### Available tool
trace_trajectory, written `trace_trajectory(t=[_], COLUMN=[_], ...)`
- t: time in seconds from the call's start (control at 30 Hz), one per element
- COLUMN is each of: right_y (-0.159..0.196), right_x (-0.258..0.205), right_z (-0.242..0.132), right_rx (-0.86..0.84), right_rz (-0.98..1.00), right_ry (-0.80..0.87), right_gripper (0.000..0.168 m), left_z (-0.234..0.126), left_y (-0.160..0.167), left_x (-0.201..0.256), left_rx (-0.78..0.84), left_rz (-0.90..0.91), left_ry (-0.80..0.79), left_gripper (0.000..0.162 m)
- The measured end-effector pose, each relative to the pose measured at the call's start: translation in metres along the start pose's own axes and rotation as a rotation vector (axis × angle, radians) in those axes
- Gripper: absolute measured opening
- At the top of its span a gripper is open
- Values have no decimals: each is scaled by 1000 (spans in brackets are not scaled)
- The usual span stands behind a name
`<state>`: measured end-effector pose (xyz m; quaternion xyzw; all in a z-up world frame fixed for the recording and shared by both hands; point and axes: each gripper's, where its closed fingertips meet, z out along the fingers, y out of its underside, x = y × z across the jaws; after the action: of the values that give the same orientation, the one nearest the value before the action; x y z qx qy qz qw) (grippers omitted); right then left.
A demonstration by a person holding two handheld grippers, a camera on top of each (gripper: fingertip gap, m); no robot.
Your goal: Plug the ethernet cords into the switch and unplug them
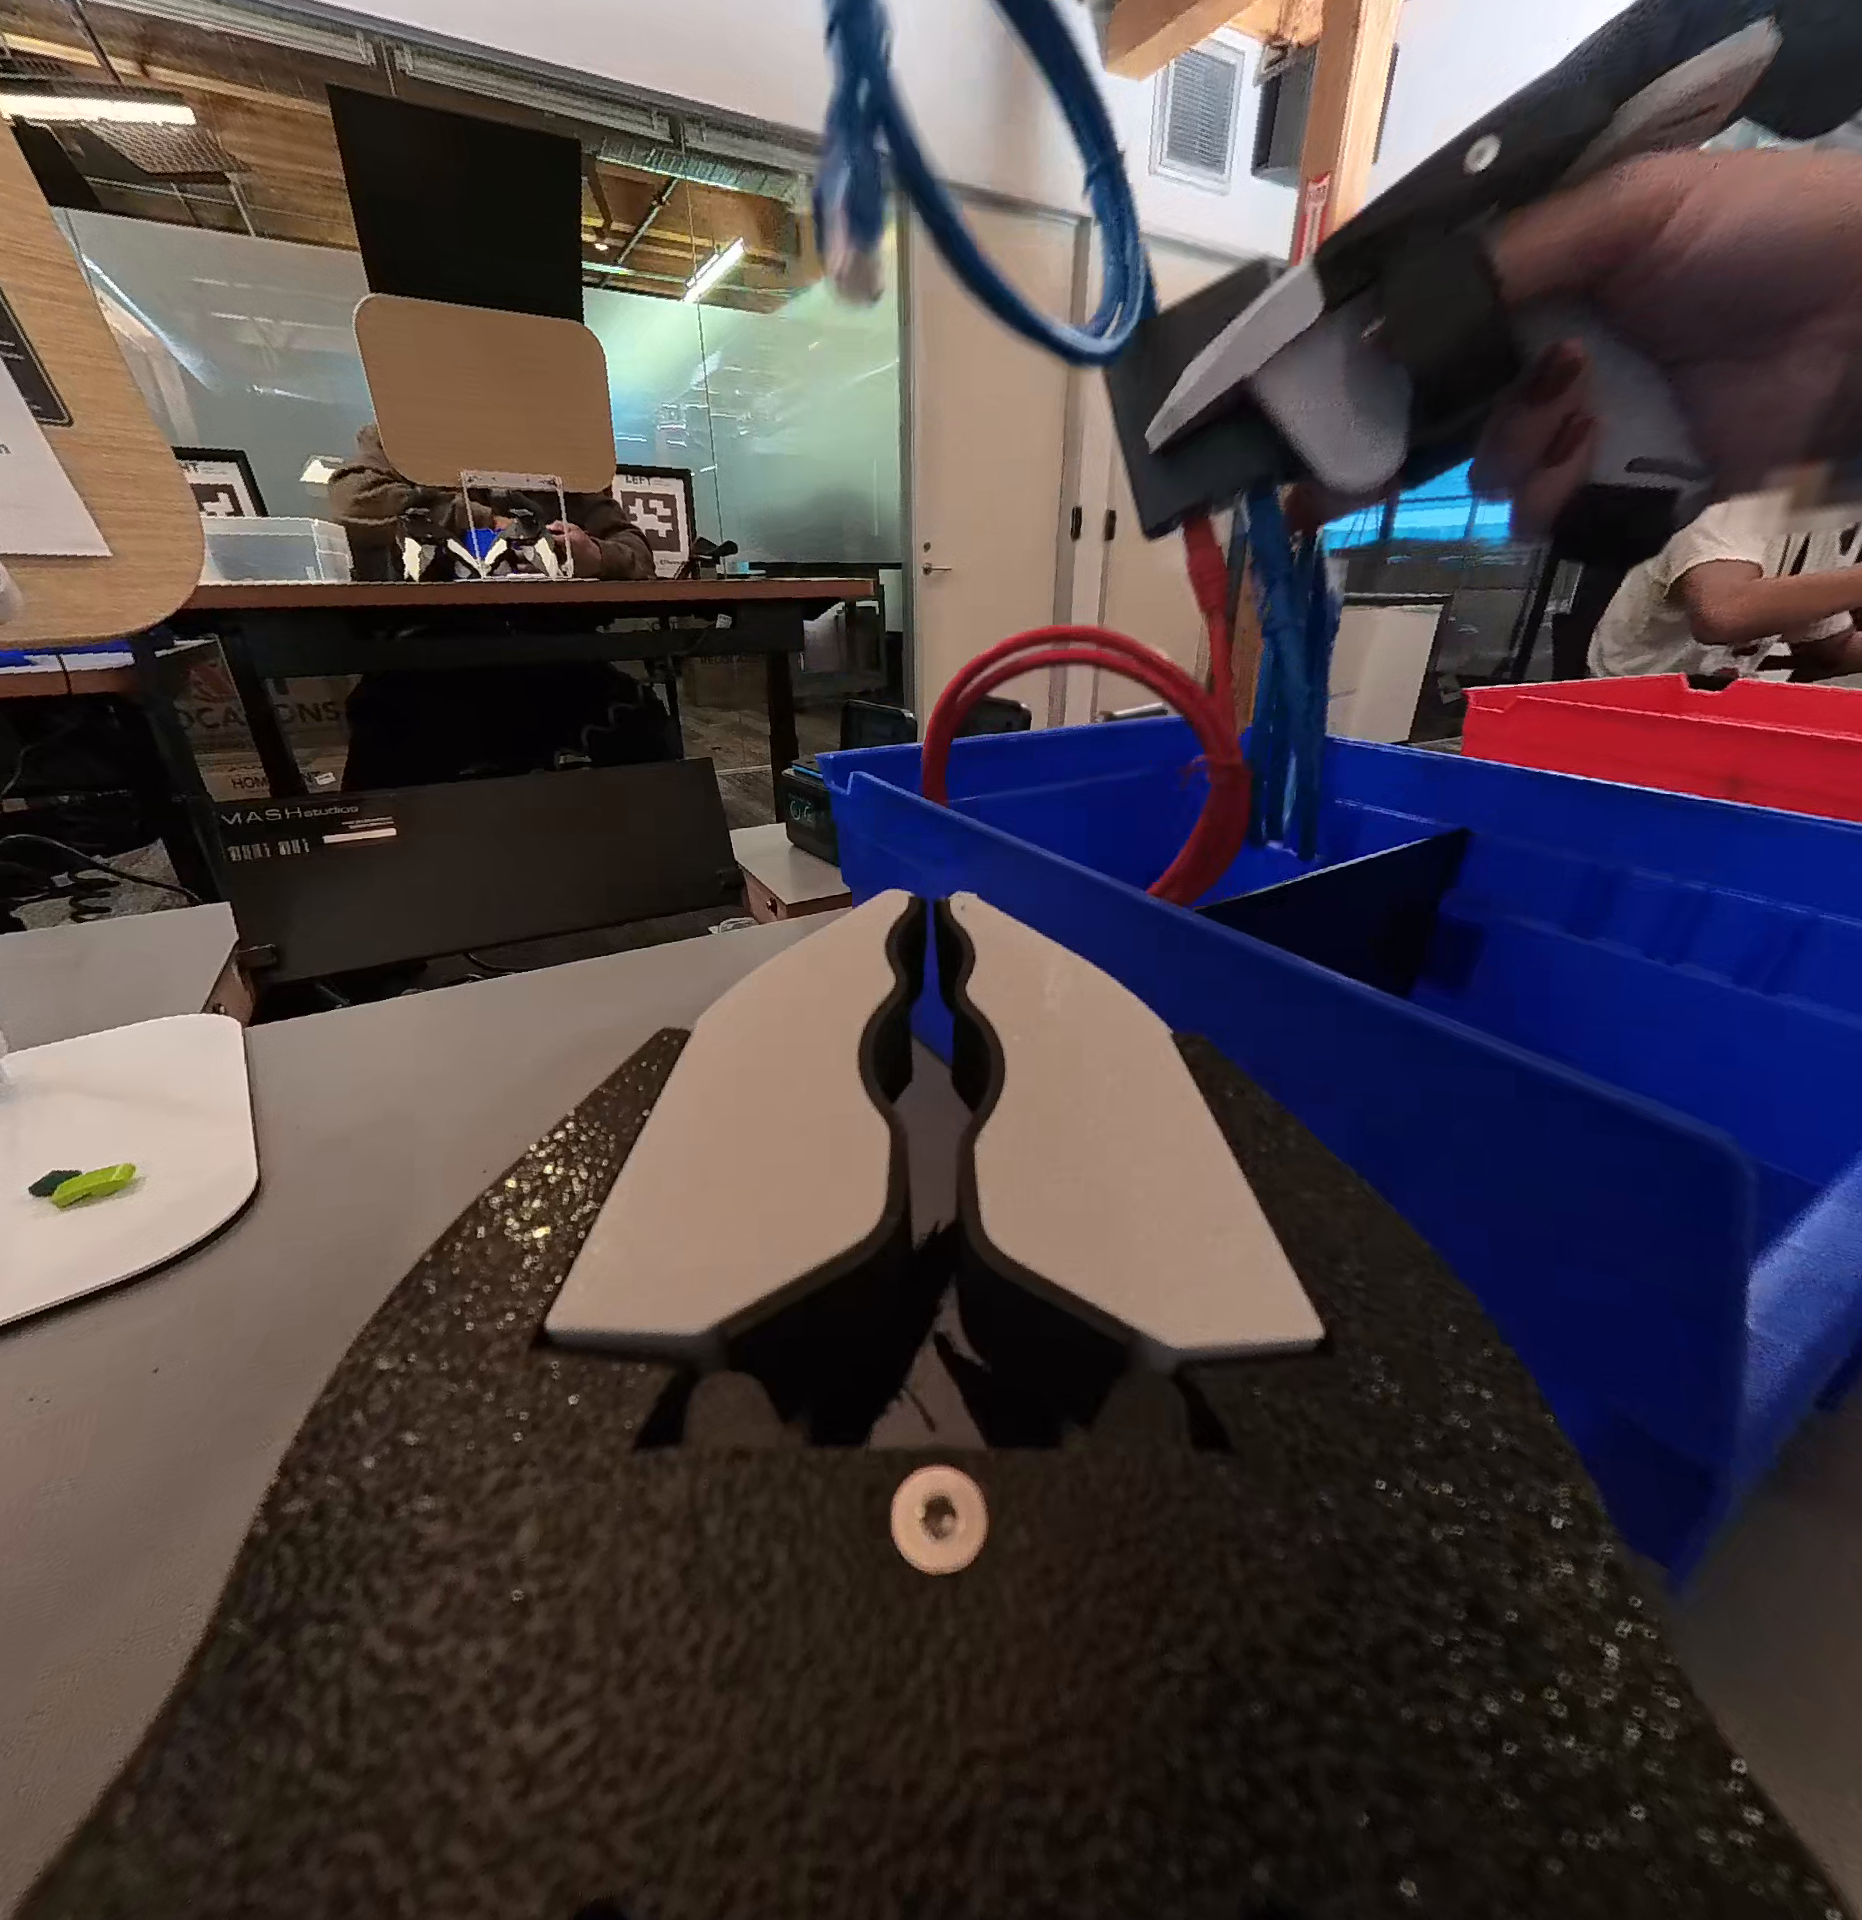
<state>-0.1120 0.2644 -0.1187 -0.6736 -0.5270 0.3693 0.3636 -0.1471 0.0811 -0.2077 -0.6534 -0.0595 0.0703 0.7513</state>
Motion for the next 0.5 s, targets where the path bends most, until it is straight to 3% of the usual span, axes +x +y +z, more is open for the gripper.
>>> trace_trajectory(t=[0.3, 0.5], right_y=[-50, -54], right_x=[-37, -58], right_z=[-77, -148], right_rx=[352, 636], right_rz=[-265, -340], right_ry=[13, 45], right_gripper=[21, 20], left_z=[0, -1], left_y=[0, -2], left_x=[0, -3], left_rx=[1, 16], left_rz=[1, 18], left_ry=[0, -17], left_gripper=[1, 1])
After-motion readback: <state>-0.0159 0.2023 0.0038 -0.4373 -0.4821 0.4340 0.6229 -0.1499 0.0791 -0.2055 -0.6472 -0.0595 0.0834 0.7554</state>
